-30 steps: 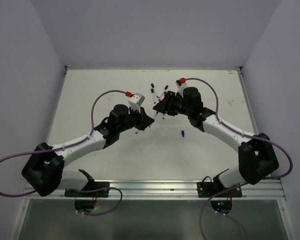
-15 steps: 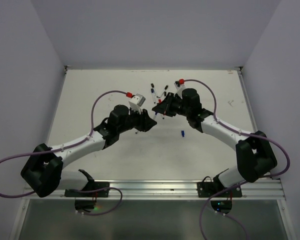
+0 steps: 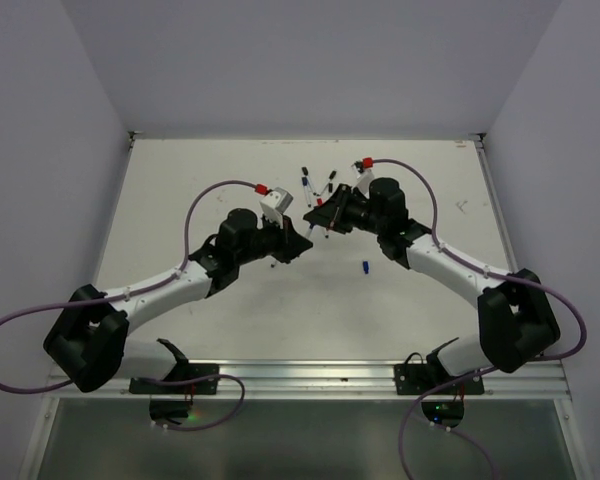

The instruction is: Open the pen caps

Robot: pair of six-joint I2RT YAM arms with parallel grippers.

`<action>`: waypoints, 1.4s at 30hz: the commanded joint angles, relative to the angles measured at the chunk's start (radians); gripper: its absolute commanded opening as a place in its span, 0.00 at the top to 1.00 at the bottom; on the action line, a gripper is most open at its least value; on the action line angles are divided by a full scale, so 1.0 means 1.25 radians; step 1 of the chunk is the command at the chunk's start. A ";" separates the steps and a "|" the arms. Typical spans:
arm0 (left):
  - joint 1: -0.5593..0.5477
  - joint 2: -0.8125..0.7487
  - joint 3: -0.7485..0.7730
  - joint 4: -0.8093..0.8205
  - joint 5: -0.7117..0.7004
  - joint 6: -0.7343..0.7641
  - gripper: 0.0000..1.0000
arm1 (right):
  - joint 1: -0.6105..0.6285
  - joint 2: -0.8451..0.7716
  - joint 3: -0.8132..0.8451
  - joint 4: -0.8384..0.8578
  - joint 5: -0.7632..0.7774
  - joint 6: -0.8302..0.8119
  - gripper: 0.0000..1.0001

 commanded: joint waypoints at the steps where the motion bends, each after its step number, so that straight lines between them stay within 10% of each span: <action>1: 0.001 0.012 0.038 0.053 0.112 0.008 1.00 | 0.001 -0.050 -0.003 0.058 -0.043 0.029 1.00; 7: 0.062 -0.001 -0.024 0.381 0.460 -0.196 1.00 | -0.018 -0.087 -0.043 0.131 -0.098 0.015 1.00; 14: 0.078 0.122 -0.126 1.244 0.584 -0.703 1.00 | -0.101 0.002 -0.213 0.986 -0.300 0.279 1.00; 19: 0.060 0.151 -0.105 1.277 0.583 -0.770 1.00 | -0.103 0.051 -0.192 1.060 -0.299 0.356 1.00; 22: 0.061 0.085 -0.110 1.009 0.560 -0.555 1.00 | -0.106 0.003 -0.191 0.890 -0.268 0.251 1.00; 23: 0.061 0.045 -0.102 0.682 0.525 -0.444 1.00 | -0.104 -0.029 -0.190 0.720 -0.244 0.202 1.00; 25: 0.035 -0.072 -0.040 0.282 0.300 -0.101 1.00 | -0.095 -0.130 -0.168 0.487 -0.129 0.006 1.00; 27: -0.031 -0.088 0.057 -0.037 -0.012 -0.003 1.00 | -0.081 -0.195 -0.119 0.189 -0.033 -0.142 1.00; 35: -0.093 -0.122 0.015 -0.181 -0.504 0.028 1.00 | -0.061 -0.208 0.021 -0.294 0.425 -0.269 1.00; 42: -0.104 -0.114 0.004 -0.211 -0.605 0.052 1.00 | -0.052 -0.167 0.084 -0.428 0.613 -0.255 1.00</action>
